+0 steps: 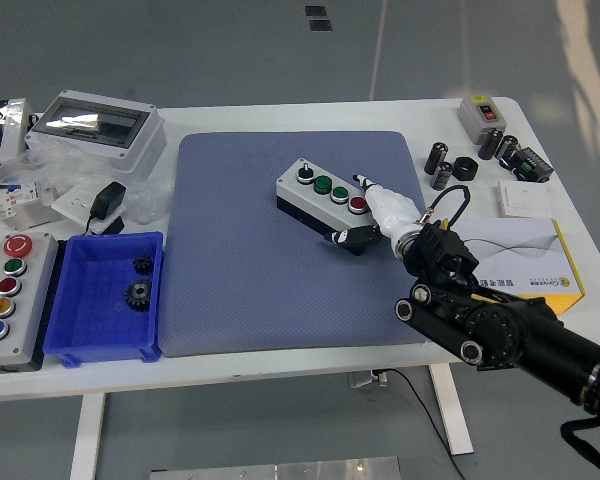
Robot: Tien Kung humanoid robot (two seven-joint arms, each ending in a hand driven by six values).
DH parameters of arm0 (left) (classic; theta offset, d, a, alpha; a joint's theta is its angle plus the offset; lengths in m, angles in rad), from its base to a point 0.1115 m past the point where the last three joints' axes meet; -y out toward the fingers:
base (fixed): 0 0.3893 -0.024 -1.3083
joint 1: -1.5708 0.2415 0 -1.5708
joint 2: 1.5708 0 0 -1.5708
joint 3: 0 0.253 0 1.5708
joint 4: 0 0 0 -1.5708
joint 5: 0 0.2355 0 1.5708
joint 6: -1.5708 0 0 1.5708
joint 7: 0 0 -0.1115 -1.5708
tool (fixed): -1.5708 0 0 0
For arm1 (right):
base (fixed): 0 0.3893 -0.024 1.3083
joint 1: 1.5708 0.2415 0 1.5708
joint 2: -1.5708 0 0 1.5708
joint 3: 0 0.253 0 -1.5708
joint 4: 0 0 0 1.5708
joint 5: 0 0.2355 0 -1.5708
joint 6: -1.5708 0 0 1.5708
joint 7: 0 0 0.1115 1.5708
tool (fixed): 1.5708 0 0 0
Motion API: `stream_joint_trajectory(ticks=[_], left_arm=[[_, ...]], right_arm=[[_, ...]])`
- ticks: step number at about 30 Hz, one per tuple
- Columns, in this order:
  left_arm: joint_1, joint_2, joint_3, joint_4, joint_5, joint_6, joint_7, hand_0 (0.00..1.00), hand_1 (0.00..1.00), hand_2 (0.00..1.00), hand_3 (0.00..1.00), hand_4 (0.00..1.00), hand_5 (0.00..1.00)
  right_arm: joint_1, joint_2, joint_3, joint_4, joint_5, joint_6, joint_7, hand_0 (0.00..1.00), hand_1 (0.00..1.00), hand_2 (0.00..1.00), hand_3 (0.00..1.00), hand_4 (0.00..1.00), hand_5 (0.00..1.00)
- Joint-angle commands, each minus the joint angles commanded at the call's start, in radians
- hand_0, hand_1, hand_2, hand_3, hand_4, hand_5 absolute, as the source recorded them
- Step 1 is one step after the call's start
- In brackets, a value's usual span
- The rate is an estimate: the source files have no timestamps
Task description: Pick up the button,place it on the desk,press the button,press the button
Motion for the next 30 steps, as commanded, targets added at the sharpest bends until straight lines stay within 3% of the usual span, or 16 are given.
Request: stream_joint_trajectory(ticks=[1,7,8,13,14,19,20,25,26,30], left_arm=[[0.0,0.0,0.0,0.0,0.0,0.0,0.0,0.618,0.528,0.533,0.594,0.612,0.225],[0.0,0.0,-0.001,0.0,0.001,0.0,-0.002,0.618,0.528,0.533,0.594,0.612,0.225],[0.0,-0.001,-0.001,0.0,0.001,0.0,-0.002,0.618,0.527,0.533,0.593,0.61,0.226],[0.0,-0.001,0.0,0.0,-0.001,0.001,-0.004,0.618,0.527,0.533,0.593,0.61,0.226],[0.0,-0.001,0.0,0.0,-0.002,0.001,-0.004,0.618,0.527,0.533,0.593,0.609,0.225],[0.002,-0.003,0.002,0.0,-0.004,0.001,-0.006,0.618,0.527,0.533,0.593,0.609,0.225],[0.002,-0.003,0.002,0.0,-0.003,0.001,-0.007,0.619,0.527,0.533,0.593,0.608,0.225],[0.004,-0.005,0.002,0.0,-0.006,0.002,-0.01,0.619,0.527,0.533,0.593,0.608,0.225],[0.005,-0.006,0.002,0.0,-0.007,0.002,-0.011,0.619,0.527,0.533,0.592,0.608,0.224],[0.005,-0.008,0.001,0.0,-0.007,0.003,-0.015,0.619,0.527,0.533,0.592,0.608,0.224]], right_arm=[[0.0,0.0,-0.001,-0.001,0.0,-0.001,0.0,0.14,0.433,0.673,0.998,0.735,0.152],[-0.002,-0.001,-0.006,-0.009,-0.005,-0.008,0.006,0.14,0.433,0.673,0.998,0.735,0.152],[-0.002,-0.001,-0.007,-0.01,-0.006,-0.009,0.007,0.084,0.35,0.491,0.827,0.518,0.18],[-0.004,-0.003,-0.012,-0.013,-0.012,-0.014,0.012,0.084,0.35,0.491,0.827,0.518,0.18],[-0.004,-0.003,-0.011,-0.013,-0.012,-0.016,0.014,0.06,0.317,0.409,0.604,0.387,0.038],[-0.011,-0.018,-0.005,0.005,0.004,-0.035,0.059,0.06,0.317,0.409,0.604,0.387,0.038],[-0.013,-0.023,-0.002,0.013,0.009,-0.039,0.071,0.027,0.27,0.38,0.446,0.259,0.002],[-0.039,-0.086,0.026,0.106,0.078,-0.037,0.174,0.027,0.27,0.38,0.446,0.259,0.002],[-0.045,-0.103,0.03,0.126,0.094,-0.023,0.197,0.02,0.243,0.353,0.329,0.066,0.002],[-0.068,-0.181,0.039,0.223,0.163,0.057,0.302,0.02,0.243,0.353,0.329,0.066,0.002]])
